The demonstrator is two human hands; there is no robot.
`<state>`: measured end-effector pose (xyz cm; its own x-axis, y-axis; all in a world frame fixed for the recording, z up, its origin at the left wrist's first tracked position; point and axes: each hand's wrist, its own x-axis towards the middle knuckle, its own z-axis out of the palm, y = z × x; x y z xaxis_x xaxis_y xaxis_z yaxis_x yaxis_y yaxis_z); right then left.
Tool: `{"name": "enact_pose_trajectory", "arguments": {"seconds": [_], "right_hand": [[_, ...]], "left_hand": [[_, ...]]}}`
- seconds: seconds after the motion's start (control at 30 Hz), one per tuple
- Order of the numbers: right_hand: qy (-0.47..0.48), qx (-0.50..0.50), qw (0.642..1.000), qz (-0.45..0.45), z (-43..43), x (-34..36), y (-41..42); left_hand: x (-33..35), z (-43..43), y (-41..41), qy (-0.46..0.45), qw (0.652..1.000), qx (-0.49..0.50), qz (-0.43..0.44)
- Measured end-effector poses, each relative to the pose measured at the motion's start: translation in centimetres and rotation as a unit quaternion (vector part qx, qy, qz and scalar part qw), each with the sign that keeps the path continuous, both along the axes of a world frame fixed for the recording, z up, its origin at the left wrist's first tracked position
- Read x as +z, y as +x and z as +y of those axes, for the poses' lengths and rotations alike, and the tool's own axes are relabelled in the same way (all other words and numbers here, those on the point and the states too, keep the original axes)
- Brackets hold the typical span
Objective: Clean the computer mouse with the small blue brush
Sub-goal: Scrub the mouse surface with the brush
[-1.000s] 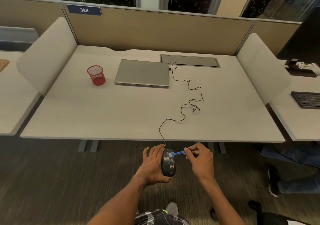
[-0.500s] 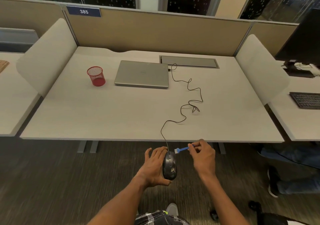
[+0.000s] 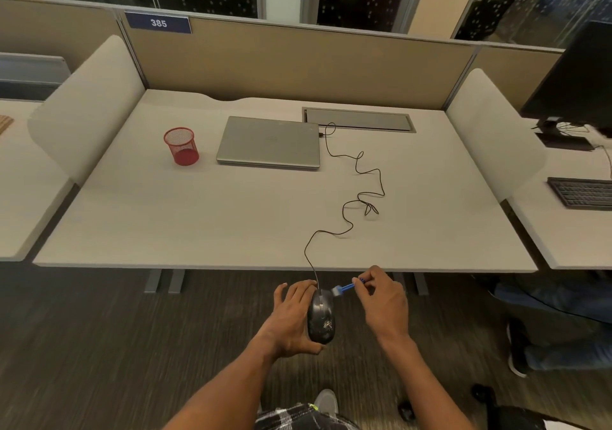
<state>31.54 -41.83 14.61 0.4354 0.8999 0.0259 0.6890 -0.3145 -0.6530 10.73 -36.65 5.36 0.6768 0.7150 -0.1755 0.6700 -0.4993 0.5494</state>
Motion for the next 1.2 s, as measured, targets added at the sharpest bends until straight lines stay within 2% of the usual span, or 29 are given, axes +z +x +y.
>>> {"name": "enact_pose_trajectory", "arguments": {"seconds": [0.07,0.17,0.2,0.3,0.37,0.43,0.5,0.6,0.67,0.8,0.9,0.97,1.03,1.1,1.2], "right_hand": [[0.019,0.010,1.000,-0.013,-0.3,0.4,0.1],[-0.007,0.063,0.996,0.061,-0.5,0.9,0.3],[-0.015,0.074,0.996,0.050,-0.7,0.9,0.3],[0.022,0.043,0.999,0.016,-1.4,0.4,0.8],[0.030,0.049,0.997,0.044,-1.7,0.6,1.0],[-0.011,0.105,0.992,0.072,-1.9,1.1,1.2],[-0.057,0.150,0.985,0.061,-2.2,1.3,1.5],[-0.026,0.119,0.992,0.029,-2.6,1.0,1.8],[-0.005,0.110,0.993,0.049,-2.8,1.0,2.0],[-0.081,0.194,0.976,0.047,-2.8,1.3,2.0],[-0.025,0.155,0.987,0.016,-2.8,0.5,1.8],[0.008,0.139,0.990,0.028,-2.7,0.5,1.6],[-0.021,0.176,0.983,0.052,-2.5,1.1,1.4],[-0.069,0.217,0.973,0.030,-2.6,1.1,1.1],[-0.016,0.161,0.987,-0.006,-2.8,0.4,0.7]], "left_hand": [[-0.1,0.0,0.0,0.001,1.000,0.002,-0.004],[-0.2,-0.1,-0.1,0.002,1.000,0.002,0.001],[-0.3,-0.1,-0.1,0.001,1.000,0.002,0.002],[-0.5,-0.3,-0.1,0.001,1.000,0.007,-0.003],[-0.6,-0.4,-0.2,-0.001,1.000,0.010,-0.006],[-0.6,-0.4,-0.2,-0.003,1.000,0.011,-0.001],[-0.5,-0.5,-0.2,0.000,1.000,0.014,0.002],[-0.3,-0.6,-0.3,-0.007,1.000,0.019,-0.008],[-0.2,-0.7,-0.2,-0.009,1.000,0.018,-0.007],[-0.3,-0.7,-0.2,-0.005,1.000,0.017,-0.003],[-0.3,-0.6,-0.2,-0.011,1.000,0.018,-0.006],[-0.4,-0.6,-0.2,-0.012,1.000,0.019,-0.008],[-0.5,-0.6,-0.3,-0.011,1.000,0.018,-0.011],[-0.6,-0.5,-0.3,-0.014,1.000,0.017,-0.012],[-0.6,-0.5,-0.3,-0.015,1.000,0.017,-0.009]]}}
